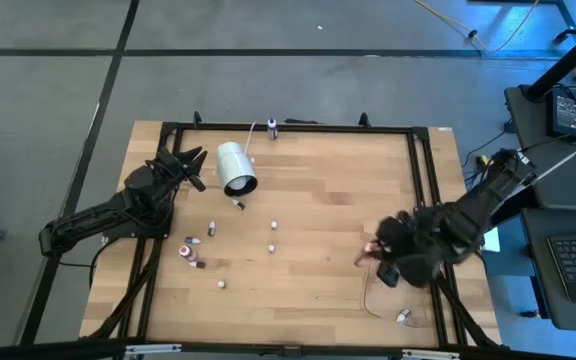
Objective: Pick & Place food coloring
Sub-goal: Put the large orange food coloring bottle into the transparent bin
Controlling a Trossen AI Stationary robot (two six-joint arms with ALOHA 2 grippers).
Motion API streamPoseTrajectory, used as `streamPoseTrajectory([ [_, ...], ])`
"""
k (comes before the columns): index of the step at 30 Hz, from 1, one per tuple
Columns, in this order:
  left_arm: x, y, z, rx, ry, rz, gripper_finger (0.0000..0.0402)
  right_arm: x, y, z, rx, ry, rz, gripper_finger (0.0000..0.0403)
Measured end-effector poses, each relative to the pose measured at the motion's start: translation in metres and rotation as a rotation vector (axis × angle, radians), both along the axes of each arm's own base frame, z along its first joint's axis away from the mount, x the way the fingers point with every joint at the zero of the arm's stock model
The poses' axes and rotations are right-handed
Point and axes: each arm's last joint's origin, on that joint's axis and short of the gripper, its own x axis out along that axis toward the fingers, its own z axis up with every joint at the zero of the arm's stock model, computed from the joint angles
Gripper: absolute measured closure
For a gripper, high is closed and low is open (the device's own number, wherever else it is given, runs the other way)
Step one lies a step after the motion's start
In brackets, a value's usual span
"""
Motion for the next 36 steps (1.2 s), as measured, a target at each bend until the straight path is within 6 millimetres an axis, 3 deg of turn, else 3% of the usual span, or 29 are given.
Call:
streamPoseTrajectory([
  [5, 0.000, 0.000, 0.000, 0.000, 0.000, 0.000, 0.0297, -0.032, 0.016, -0.004, 0.004, 0.050, -0.030, 0.0281],
  [10, 0.000, 0.000, 0.000, 0.000, 0.000, 0.000, 0.0297, -0.052, 0.018, -0.015, -0.084, 0.153, -0.153, 0.0281],
  [23, 0.000, 0.000, 0.000, -0.001, 0.000, 0.001, 0.0297, -0.042, 0.044, -0.052, -0.231, 0.288, -0.257, 0.0281],
  [36, 0.000, 0.000, 0.000, -0.003, -0.003, 0.001, 0.0297, -0.085, 0.015, -0.080, -0.181, 0.236, -0.395, 0.0281],
])
